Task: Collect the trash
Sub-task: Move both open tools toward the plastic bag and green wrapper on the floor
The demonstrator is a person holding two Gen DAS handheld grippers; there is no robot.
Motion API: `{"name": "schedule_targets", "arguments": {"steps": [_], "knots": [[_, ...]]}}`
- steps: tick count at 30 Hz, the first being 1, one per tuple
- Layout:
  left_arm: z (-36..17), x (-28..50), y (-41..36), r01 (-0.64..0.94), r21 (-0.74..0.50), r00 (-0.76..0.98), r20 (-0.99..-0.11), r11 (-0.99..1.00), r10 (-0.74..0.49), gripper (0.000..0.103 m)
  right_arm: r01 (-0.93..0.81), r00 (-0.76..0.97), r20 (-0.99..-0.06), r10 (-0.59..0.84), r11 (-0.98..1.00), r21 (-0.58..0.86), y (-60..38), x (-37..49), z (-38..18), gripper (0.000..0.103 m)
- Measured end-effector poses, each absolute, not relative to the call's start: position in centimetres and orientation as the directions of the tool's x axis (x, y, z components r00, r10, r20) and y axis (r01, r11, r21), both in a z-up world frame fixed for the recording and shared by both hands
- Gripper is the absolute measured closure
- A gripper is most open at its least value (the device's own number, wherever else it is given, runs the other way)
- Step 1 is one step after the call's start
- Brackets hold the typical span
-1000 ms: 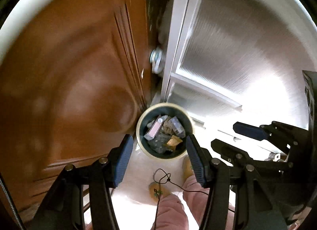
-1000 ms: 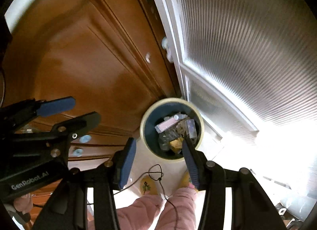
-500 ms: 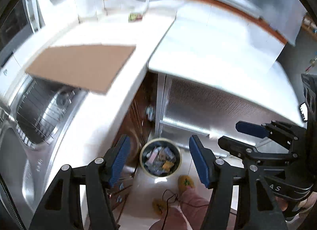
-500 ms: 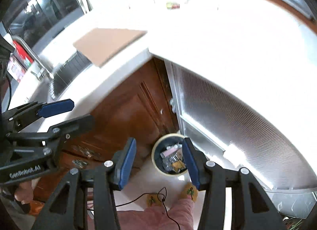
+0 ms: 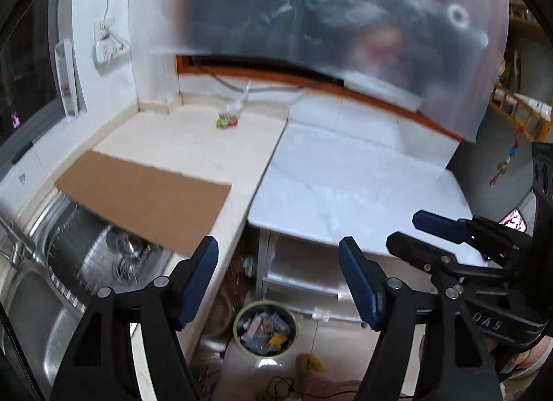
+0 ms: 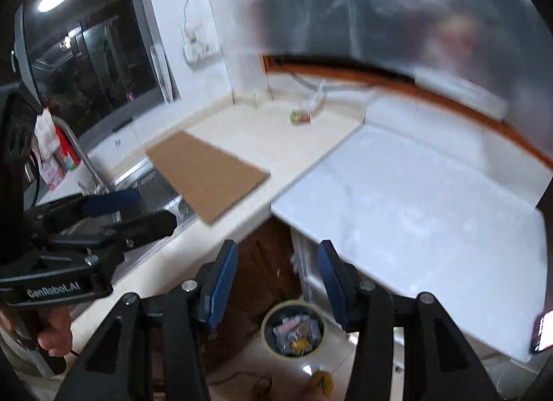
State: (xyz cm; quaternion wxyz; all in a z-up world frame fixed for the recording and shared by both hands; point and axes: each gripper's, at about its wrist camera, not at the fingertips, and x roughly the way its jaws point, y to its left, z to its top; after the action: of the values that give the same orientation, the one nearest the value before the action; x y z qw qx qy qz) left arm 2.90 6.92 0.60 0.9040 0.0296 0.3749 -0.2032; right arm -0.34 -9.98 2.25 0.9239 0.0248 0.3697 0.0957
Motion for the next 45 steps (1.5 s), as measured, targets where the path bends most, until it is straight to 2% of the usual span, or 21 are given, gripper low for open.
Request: {"name": "schedule_targets", "arguments": {"steps": [3,6,14,18,28,34,40,45], "knots": [[2.6,3.7,7.0,0.382,-0.082,0.668,-0.663,0.920,-0.337,0.032,-0.151,0.737,-0.655,0.169,0.985,0.084,-10.0,0.9,4.2,0.054],[4.0,4.9,6.9,0.382,-0.063,0.691,-0.643,0.922,-0.330,0.024,-0.151,0.740,-0.655,0.154,0.987,0.062,-10.0,2.4,5.2,0.054],[6.3,10.9,5.1,0.344,0.015,0.752,-0.603,0.939,-0.266,0.022,-0.178,0.719,-0.677,0.155,0.983,0.036,-11.9,9.5,5.5,0.054],[5.8,16.2,3.7,0.309,0.026,0.750,-0.621,0.951,-0.227,0.022,-0.208,0.701,-0.690,0.181,0.977,0.046,-13.6,14.3,5.0,0.054],[0.2,33.8,0.8,0.164,0.001,0.655,-0.748,0.986,-0.108,0.022,-0.317,0.611,-0.749,0.258,0.946,0.068,-16.3,30.3,1.3,0.054],[-3.9,40.9,0.7,0.097,0.007,0.613,-0.788,0.995,-0.055,0.022,-0.348,0.570,-0.764,0.301,0.931,0.108,-16.3,38.3,-1.9,0.054],[-8.0,46.0,0.4,0.097,-0.001,0.579,-0.813,0.995,-0.057,0.022,-0.338,0.534,-0.773,0.341,0.925,0.175,-15.3,44.1,-5.8,0.054],[-11.7,50.4,0.8,0.064,-0.102,0.526,-0.842,0.993,-0.120,0.022,-0.311,0.556,-0.757,0.343,0.931,0.193,-14.5,46.1,-7.9,0.054]]}}
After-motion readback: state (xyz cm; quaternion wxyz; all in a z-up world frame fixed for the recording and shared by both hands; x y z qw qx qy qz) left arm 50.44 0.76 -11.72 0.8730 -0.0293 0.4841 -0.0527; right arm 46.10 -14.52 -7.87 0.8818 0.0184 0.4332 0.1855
